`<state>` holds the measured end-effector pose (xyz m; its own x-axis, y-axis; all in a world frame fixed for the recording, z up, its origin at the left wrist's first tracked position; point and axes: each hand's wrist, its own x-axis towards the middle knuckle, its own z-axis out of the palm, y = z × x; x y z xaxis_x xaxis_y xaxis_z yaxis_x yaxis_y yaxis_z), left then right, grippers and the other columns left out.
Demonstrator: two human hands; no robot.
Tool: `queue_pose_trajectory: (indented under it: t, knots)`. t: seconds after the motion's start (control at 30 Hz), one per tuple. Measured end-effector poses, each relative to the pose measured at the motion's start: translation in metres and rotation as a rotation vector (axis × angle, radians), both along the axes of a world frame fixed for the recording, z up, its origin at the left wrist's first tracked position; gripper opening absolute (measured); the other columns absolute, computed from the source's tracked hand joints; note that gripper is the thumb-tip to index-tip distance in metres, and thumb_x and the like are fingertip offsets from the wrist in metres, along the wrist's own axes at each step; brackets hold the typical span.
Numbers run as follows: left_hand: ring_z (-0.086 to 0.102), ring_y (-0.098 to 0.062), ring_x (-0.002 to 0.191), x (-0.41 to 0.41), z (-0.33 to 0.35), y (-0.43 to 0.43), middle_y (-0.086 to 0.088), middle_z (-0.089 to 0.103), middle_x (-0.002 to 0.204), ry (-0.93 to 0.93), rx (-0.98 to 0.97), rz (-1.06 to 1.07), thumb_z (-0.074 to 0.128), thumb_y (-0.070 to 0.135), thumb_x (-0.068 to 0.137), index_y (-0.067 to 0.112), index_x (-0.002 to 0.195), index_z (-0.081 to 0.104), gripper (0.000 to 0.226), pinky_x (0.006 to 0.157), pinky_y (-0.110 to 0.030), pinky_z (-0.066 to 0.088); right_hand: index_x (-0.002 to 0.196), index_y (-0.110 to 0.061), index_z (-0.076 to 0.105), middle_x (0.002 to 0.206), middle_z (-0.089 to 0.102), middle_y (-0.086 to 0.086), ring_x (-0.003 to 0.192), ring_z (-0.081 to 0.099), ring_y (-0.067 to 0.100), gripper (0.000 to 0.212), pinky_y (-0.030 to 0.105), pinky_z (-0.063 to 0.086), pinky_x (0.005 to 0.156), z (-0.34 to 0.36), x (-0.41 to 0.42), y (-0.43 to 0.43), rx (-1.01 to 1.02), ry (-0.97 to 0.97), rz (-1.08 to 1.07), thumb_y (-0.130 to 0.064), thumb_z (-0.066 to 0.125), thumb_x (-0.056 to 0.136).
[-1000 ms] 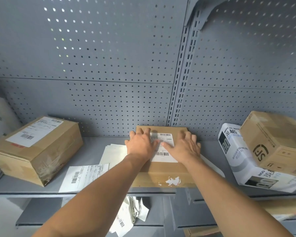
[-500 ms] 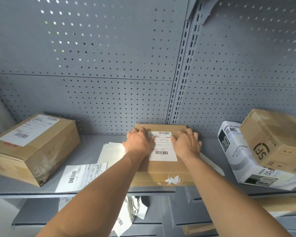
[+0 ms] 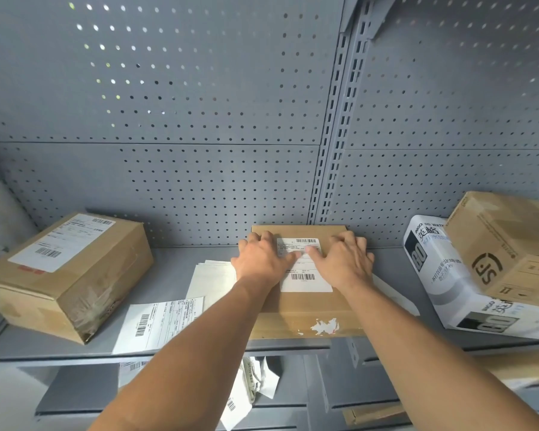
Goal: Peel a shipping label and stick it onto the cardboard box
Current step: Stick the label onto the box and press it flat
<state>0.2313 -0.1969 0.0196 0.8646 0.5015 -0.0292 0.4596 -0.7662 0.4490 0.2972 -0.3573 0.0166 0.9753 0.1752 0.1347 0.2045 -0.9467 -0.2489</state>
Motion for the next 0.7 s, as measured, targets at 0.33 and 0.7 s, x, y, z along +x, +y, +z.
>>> queue_pose_trajectory:
  t: [0.33, 0.7]
  knots:
    - [0.045, -0.031, 0.132, 0.0056, -0.0012, 0.0015, -0.008, 0.053, 0.14, -0.006, 0.0, 0.035, 0.057, 0.08, 0.08, 0.018, 0.14, 0.044, 0.088, 0.102, -0.054, 0.043, 0.141, -0.016, 0.053, 0.141, 0.046, 0.002, 0.13, 0.04, 0.029, 0.089, 0.047, 0.039, 0.105, 0.0003, 0.0028, 0.0022, 0.033, 0.009, -0.022, -0.081, 0.051, 0.081]
    - [0.048, -0.034, 0.124, 0.0065, -0.0045, 0.0098, -0.009, 0.056, 0.13, -0.08, -0.098, 0.043, 0.048, 0.046, 0.102, 0.018, 0.132, 0.053, 0.041, 0.098, -0.051, 0.047, 0.129, -0.02, 0.064, 0.138, 0.051, 0.004, 0.124, 0.044, 0.029, 0.037, 0.045, 0.042, 0.1, 0.0047, -0.0007, -0.0059, 0.105, 0.002, -0.017, -0.04, 0.053, 0.1]
